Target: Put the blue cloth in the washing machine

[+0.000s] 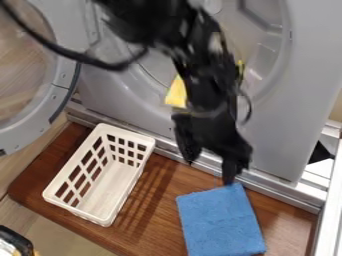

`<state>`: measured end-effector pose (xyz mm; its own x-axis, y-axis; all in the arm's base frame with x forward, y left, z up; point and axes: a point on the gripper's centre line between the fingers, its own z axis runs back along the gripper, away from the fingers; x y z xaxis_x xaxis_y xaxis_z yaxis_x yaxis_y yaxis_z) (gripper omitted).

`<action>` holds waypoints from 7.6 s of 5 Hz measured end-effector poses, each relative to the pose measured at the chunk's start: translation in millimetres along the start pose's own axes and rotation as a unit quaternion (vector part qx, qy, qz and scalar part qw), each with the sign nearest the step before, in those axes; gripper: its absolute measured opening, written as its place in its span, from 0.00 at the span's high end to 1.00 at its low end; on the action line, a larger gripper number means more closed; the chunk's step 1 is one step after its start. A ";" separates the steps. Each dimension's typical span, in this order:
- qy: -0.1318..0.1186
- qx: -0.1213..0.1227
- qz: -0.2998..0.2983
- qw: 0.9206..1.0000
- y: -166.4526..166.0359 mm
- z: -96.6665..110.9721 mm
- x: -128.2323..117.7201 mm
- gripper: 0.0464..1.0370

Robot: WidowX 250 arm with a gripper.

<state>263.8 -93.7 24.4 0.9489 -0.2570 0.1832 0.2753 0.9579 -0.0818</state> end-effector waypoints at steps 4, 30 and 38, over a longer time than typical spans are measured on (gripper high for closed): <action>0.007 0.024 0.004 1.000 -6.3 -80.7 -14.6 0.04; -0.028 0.055 0.107 0.992 81.6 75.9 36.3 0.04; -0.028 0.056 0.108 0.992 82.0 75.9 36.2 0.04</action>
